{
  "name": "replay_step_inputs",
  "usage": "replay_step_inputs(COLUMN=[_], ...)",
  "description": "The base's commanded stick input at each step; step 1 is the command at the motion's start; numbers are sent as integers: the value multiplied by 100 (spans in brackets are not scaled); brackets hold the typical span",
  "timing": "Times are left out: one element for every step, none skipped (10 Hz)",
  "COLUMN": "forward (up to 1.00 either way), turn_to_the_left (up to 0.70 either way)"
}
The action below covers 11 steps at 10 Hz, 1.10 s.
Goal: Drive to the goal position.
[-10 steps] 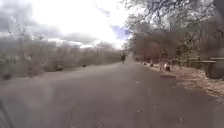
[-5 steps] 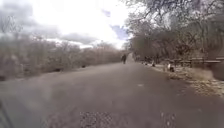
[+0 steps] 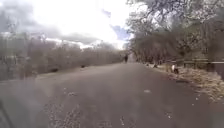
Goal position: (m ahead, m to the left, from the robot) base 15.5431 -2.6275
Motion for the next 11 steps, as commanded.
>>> replay_step_inputs(forward=[70,70,70,70,70,70,70,70,70,70,70], turn_to_the_left=[0,0,0,0,0,0,0,0,0,0,0])
